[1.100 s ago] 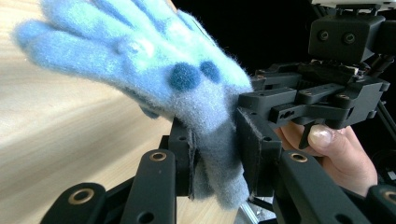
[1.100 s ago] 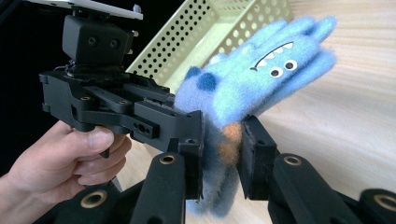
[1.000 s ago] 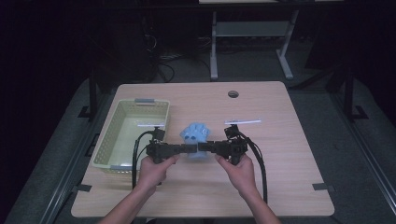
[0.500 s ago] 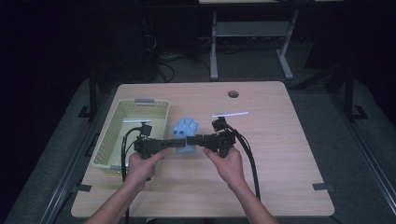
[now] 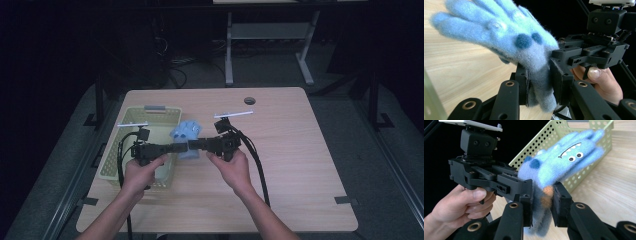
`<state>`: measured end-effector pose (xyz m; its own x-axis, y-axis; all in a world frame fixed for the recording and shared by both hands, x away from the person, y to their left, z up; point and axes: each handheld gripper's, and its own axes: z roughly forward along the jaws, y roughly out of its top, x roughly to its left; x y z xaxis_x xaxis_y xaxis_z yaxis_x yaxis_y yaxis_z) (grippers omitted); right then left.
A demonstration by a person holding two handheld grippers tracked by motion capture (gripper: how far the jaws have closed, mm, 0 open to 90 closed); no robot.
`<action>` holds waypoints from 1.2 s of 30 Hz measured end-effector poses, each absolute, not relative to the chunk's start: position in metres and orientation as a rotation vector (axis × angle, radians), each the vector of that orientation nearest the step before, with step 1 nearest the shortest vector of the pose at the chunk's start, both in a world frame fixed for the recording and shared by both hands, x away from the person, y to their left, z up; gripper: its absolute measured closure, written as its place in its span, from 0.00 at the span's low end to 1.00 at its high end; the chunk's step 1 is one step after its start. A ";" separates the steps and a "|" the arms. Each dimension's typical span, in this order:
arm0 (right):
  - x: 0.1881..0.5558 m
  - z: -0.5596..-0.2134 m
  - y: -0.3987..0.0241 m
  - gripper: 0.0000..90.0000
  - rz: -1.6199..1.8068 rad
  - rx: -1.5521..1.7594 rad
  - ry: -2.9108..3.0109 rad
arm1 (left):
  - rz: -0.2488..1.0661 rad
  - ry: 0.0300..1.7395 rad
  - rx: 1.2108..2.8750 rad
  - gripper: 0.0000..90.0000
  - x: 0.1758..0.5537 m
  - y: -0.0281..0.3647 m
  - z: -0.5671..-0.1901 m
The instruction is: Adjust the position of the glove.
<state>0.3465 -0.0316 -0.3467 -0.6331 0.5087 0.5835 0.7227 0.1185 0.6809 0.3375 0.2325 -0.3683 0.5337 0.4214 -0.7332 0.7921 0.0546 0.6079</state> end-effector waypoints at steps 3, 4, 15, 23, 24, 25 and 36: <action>0.349 -0.343 -0.026 0.82 -1.526 -1.210 -2.191 | -0.381 1.072 1.560 0.77 0.338 0.239 -0.365; 0.349 -0.342 -0.024 0.82 -1.520 -1.213 -2.187 | -0.377 1.072 1.559 0.77 0.338 0.240 -0.364; 0.359 -0.330 0.001 0.82 -1.527 -1.169 -2.197 | -0.356 1.082 1.546 0.77 0.342 0.265 -0.353; 0.368 -0.332 0.022 0.82 -1.513 -1.137 -2.200 | -0.342 1.106 1.548 0.77 0.345 0.286 -0.353; 0.370 -0.332 0.024 0.82 -1.514 -1.132 -2.200 | -0.339 1.104 1.550 0.77 0.345 0.288 -0.353; 0.370 -0.332 0.026 0.82 -1.512 -1.131 -2.201 | -0.340 1.109 1.544 0.77 0.345 0.291 -0.353; 0.377 -0.327 0.045 0.82 -1.506 -1.104 -2.221 | -0.321 1.119 1.544 0.78 0.347 0.306 -0.347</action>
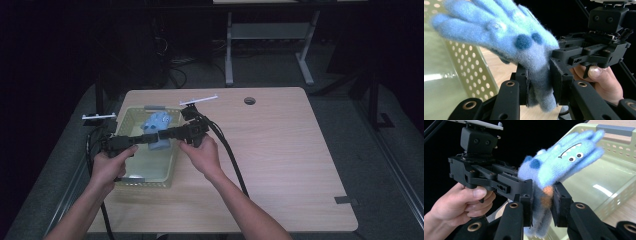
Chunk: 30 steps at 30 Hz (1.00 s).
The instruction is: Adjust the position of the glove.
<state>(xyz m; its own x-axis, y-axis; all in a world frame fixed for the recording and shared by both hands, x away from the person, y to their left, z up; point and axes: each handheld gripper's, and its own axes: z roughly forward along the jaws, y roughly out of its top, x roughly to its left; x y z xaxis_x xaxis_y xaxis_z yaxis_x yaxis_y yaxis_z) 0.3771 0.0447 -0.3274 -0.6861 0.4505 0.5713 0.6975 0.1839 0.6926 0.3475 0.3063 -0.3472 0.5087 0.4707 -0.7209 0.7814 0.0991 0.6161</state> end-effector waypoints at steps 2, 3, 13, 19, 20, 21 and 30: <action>0.378 -0.327 0.047 0.82 -1.518 -1.097 -2.216 | -0.315 1.119 1.550 0.78 0.348 0.308 -0.346; 0.378 -0.326 0.048 0.82 -1.518 -1.101 -2.214 | -0.312 1.119 1.558 0.78 0.349 0.309 -0.344; 0.382 -0.324 0.057 0.82 -1.516 -1.093 -2.223 | -0.320 1.127 1.555 0.78 0.352 0.318 -0.342; 0.385 -0.324 0.064 0.82 -1.521 -1.082 -2.218 | -0.323 1.137 1.550 0.78 0.354 0.325 -0.341; 0.385 -0.325 0.065 0.82 -1.520 -1.081 -2.212 | -0.321 1.142 1.552 0.78 0.355 0.326 -0.341; 0.386 -0.326 0.066 0.82 -1.522 -1.083 -2.208 | -0.321 1.144 1.559 0.78 0.355 0.328 -0.342; 0.393 -0.333 0.080 0.82 -1.494 -1.078 -2.198 | -0.340 1.164 1.566 0.78 0.360 0.341 -0.348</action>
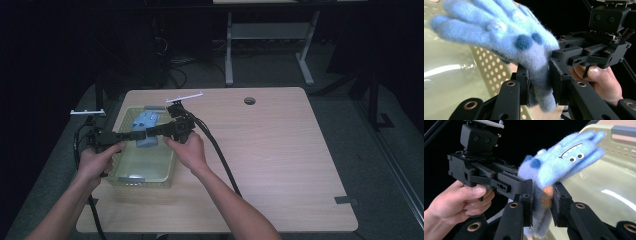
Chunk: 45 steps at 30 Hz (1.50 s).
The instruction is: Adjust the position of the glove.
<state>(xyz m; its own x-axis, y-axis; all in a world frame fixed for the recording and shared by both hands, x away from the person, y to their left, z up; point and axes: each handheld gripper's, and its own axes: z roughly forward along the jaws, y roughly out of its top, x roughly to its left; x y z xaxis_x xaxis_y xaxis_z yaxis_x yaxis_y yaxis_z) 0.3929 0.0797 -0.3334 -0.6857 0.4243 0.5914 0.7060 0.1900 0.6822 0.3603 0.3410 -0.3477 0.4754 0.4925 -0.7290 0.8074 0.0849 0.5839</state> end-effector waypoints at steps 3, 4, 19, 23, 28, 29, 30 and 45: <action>0.394 -0.336 0.083 0.82 -1.487 -1.083 -2.193 | -0.338 1.171 1.572 0.78 0.362 0.343 -0.349; 0.394 -0.336 0.085 0.82 -1.476 -1.091 -2.192 | -0.335 1.171 1.574 0.78 0.362 0.344 -0.350; 0.403 -0.353 0.094 0.82 -1.434 -1.109 -2.183 | -0.343 1.223 1.590 0.79 0.367 0.350 -0.366; 0.403 -0.365 0.098 0.82 -1.401 -1.126 -2.187 | -0.343 1.253 1.613 0.79 0.368 0.352 -0.374; 0.406 -0.376 0.101 0.82 -1.384 -1.136 -2.166 | -0.348 1.267 1.633 0.79 0.371 0.354 -0.381; 0.406 -0.377 0.101 0.82 -1.382 -1.137 -2.165 | -0.346 1.276 1.634 0.79 0.371 0.353 -0.382; 0.407 -0.379 0.102 0.82 -1.375 -1.145 -2.163 | -0.343 1.282 1.642 0.79 0.372 0.353 -0.383; 0.412 -0.401 0.108 0.81 -1.314 -1.190 -2.146 | -0.336 1.362 1.700 0.80 0.377 0.352 -0.396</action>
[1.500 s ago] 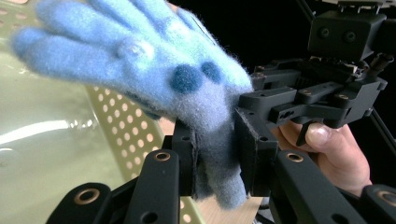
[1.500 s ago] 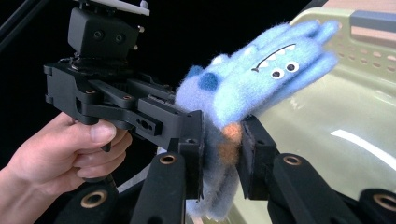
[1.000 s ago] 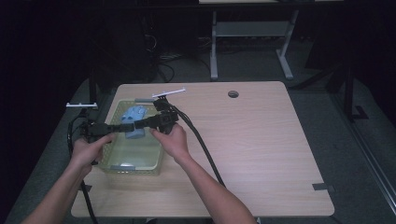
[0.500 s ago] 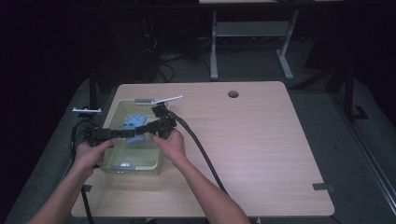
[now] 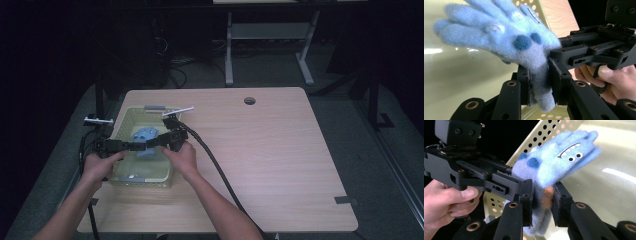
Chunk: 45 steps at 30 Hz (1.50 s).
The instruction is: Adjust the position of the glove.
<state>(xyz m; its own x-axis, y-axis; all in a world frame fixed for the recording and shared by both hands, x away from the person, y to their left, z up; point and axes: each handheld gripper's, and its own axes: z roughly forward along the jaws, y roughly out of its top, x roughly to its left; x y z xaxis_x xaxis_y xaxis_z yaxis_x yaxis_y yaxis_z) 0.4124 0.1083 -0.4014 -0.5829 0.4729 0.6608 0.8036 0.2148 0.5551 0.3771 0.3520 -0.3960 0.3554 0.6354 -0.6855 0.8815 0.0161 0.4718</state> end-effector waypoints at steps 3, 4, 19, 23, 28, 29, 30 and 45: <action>0.413 -0.404 0.109 0.81 -1.303 -1.201 -2.135 | -0.331 1.371 1.713 0.80 0.378 0.352 -0.397; 0.413 -0.405 0.110 0.81 -1.299 -1.206 -2.135 | -0.331 1.373 1.715 0.80 0.378 0.351 -0.397; 0.412 -0.403 0.109 0.80 -1.313 -1.203 -2.119 | -0.344 1.354 1.692 0.82 0.377 0.355 -0.395; 0.412 -0.402 0.109 0.79 -1.312 -1.201 -2.131 | -0.344 1.356 1.694 0.82 0.377 0.355 -0.396; 0.412 -0.403 0.109 0.79 -1.303 -1.207 -2.146 | -0.335 1.363 1.706 0.82 0.377 0.354 -0.396; 0.412 -0.403 0.108 0.79 -1.294 -1.210 -2.140 | -0.335 1.363 1.707 0.82 0.377 0.354 -0.396; 0.412 -0.403 0.108 0.79 -1.293 -1.210 -2.137 | -0.335 1.366 1.703 0.82 0.377 0.354 -0.396; 0.415 -0.396 0.087 0.80 -1.319 -1.264 -2.162 | -0.259 1.475 1.873 0.82 0.382 0.346 -0.405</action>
<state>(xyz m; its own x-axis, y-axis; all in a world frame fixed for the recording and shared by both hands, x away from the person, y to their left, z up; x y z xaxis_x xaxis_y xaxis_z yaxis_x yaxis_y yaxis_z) 0.4146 0.0873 -0.3964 -0.5626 0.5235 0.6398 0.8085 0.1869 0.5580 0.3823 0.3465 -0.4054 0.3227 0.7612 -0.5625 0.9073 -0.0794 0.4130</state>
